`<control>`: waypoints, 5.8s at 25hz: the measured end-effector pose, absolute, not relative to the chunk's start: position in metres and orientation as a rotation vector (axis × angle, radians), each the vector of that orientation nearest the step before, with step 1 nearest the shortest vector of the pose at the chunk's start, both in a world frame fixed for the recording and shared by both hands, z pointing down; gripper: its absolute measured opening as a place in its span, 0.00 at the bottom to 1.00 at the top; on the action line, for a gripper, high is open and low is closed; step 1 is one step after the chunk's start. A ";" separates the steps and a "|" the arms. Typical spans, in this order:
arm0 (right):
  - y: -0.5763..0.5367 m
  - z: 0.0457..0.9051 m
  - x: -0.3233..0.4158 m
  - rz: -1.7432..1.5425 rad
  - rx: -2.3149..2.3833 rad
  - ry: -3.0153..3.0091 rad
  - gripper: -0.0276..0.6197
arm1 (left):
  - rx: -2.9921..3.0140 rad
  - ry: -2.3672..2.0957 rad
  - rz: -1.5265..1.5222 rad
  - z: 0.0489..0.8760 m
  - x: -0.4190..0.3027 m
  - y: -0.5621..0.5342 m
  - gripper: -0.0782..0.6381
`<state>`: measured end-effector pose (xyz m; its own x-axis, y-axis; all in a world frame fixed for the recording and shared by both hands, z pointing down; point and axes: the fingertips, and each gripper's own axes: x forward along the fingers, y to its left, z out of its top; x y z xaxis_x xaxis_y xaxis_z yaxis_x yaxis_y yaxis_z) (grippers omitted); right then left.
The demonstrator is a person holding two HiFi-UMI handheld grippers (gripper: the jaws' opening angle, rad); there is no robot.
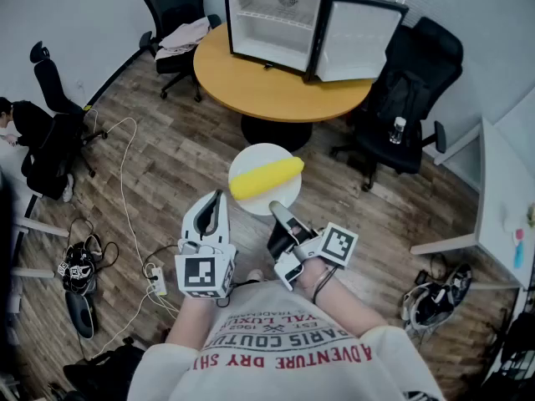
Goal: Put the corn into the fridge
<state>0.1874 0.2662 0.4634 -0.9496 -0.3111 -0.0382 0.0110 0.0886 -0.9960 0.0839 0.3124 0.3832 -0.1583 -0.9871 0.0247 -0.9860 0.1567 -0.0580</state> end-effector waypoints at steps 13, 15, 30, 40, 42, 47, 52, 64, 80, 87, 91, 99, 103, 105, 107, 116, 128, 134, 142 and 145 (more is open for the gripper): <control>0.265 0.471 0.164 -1.962 -0.387 2.104 0.10 | -2.041 2.332 -0.141 0.385 0.062 0.312 0.14; 0.265 0.474 0.157 -1.973 -0.406 2.091 0.10 | -2.052 2.338 -0.134 0.387 0.054 0.312 0.14; 0.216 0.496 0.113 -2.059 -0.408 2.083 0.10 | -2.028 2.434 -0.135 0.414 0.000 0.272 0.14; 0.080 0.494 0.065 -2.091 -0.308 2.118 0.10 | -1.919 2.513 -0.113 0.411 -0.045 0.146 0.14; 0.048 0.489 0.060 -2.084 -0.296 2.130 0.10 | -1.904 2.519 -0.090 0.406 -0.050 0.115 0.14; -0.026 0.485 0.045 -2.061 -0.286 2.170 0.10 | -1.866 2.527 -0.098 0.405 -0.063 0.045 0.14; -0.072 0.480 0.033 -2.065 -0.310 2.146 0.10 | -1.892 2.511 -0.101 0.399 -0.074 -0.003 0.14; -0.181 0.494 -0.018 -2.025 -0.464 1.983 0.10 | -2.126 2.301 -0.147 0.411 -0.126 -0.144 0.14; -0.294 0.476 -0.119 -1.766 -0.822 1.731 0.10 | -2.479 1.929 -0.137 0.398 -0.255 -0.279 0.14; -0.330 0.481 -0.131 -1.750 -0.918 1.660 0.10 | -2.562 1.861 -0.135 0.405 -0.267 -0.316 0.14; -0.344 0.484 -0.136 -1.749 -0.950 1.631 0.10 | -2.593 1.848 -0.114 0.410 -0.268 -0.331 0.14; -0.363 0.489 -0.138 -1.742 -0.981 1.552 0.10 | -2.625 1.803 -0.118 0.417 -0.263 -0.350 0.14; -0.372 0.488 -0.139 -1.735 -0.986 1.533 0.11 | -2.636 1.807 -0.122 0.422 -0.264 -0.353 0.14; -0.376 0.486 -0.140 -1.730 -0.989 1.524 0.12 | -2.645 1.805 -0.129 0.425 -0.265 -0.354 0.14; -0.381 0.486 -0.142 -1.725 -0.994 1.516 0.13 | -2.655 1.802 -0.128 0.427 -0.264 -0.355 0.14; -0.388 0.488 -0.145 -1.679 -0.993 1.487 0.13 | -2.692 1.828 -0.109 0.438 -0.273 -0.361 0.14; -0.370 0.485 -0.152 -1.644 -0.968 1.567 0.16 | -2.712 1.789 -0.094 0.433 -0.260 -0.357 0.14; -0.341 0.489 -0.155 -1.641 -0.911 1.642 0.12 | -2.706 1.791 -0.095 0.433 -0.259 -0.344 0.14; -0.318 0.474 -0.143 -1.101 -1.248 2.351 0.09 | -2.696 1.809 -0.141 0.444 -0.257 -0.317 0.14; -0.312 0.467 -0.137 -0.698 -1.432 2.637 0.09 | -2.684 1.810 -0.155 0.446 -0.256 -0.310 0.14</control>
<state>-0.1373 -0.3120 0.4669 -0.5664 -0.8087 0.1587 -0.7813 0.4656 -0.4156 -0.2565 -0.3104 0.4459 0.3730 -0.9181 0.1344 -0.9275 -0.3727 0.0286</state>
